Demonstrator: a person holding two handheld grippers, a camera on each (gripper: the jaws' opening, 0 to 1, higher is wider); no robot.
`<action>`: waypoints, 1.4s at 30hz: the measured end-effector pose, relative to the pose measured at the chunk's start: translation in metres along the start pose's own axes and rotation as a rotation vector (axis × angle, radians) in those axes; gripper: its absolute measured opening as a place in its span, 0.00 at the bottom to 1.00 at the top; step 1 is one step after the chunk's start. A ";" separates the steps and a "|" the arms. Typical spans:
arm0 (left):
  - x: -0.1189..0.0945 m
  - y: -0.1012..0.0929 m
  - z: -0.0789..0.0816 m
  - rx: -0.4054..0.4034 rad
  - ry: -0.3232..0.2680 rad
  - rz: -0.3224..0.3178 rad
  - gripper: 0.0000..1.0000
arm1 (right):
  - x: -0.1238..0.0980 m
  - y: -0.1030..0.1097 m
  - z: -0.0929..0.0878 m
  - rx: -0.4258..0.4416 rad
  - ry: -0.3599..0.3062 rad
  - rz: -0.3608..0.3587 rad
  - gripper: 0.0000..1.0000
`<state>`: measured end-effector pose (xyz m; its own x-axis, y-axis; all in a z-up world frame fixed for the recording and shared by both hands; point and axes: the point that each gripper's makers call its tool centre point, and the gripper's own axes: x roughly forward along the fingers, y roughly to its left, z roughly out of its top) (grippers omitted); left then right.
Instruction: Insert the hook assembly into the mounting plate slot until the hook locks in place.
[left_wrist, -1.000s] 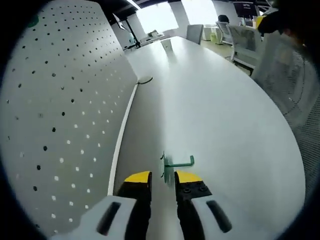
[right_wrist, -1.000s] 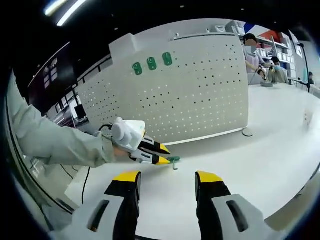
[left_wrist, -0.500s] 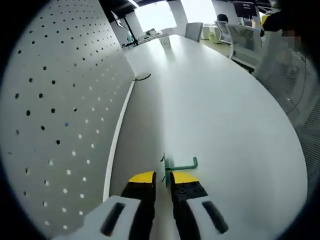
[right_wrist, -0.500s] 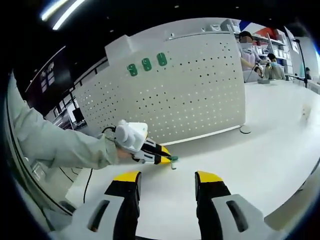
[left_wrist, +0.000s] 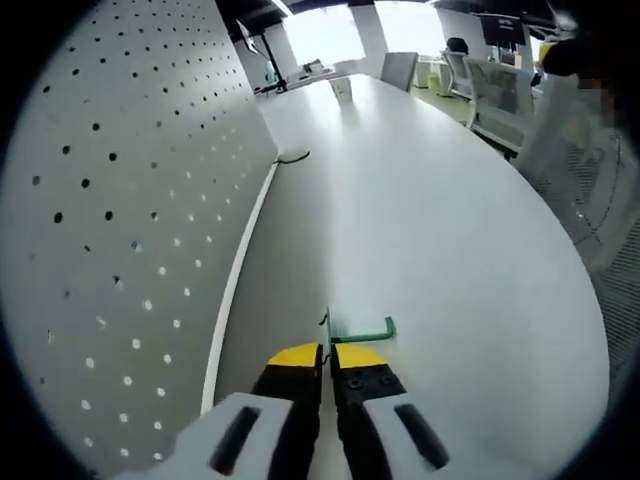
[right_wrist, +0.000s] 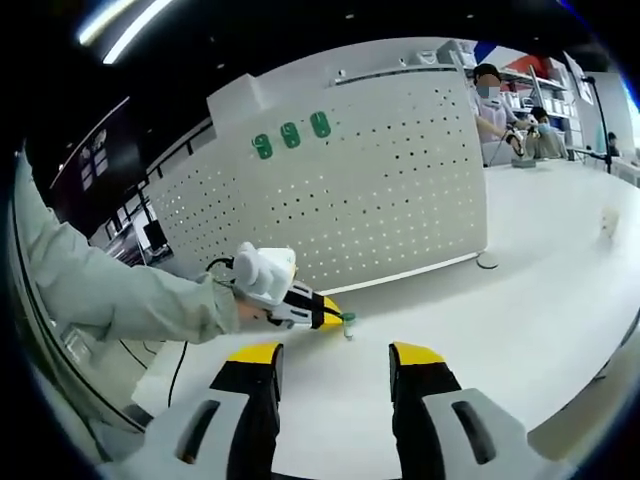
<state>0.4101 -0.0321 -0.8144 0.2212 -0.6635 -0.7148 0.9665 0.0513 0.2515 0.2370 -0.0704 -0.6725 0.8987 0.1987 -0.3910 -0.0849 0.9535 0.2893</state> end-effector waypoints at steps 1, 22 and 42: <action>-0.001 0.001 0.001 -0.002 -0.004 0.003 0.04 | 0.000 0.000 0.000 0.000 -0.001 0.000 0.41; -0.060 0.022 0.041 -0.235 -0.214 0.142 0.03 | -0.009 0.017 0.018 -0.038 -0.046 0.022 0.40; -0.141 0.016 0.052 -0.397 -0.405 0.307 0.03 | -0.017 0.038 0.031 -0.081 -0.070 0.064 0.40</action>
<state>0.3877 0.0239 -0.6758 0.5033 -0.8000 -0.3266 0.8591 0.5040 0.0895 0.2317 -0.0451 -0.6275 0.9181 0.2457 -0.3111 -0.1747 0.9552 0.2387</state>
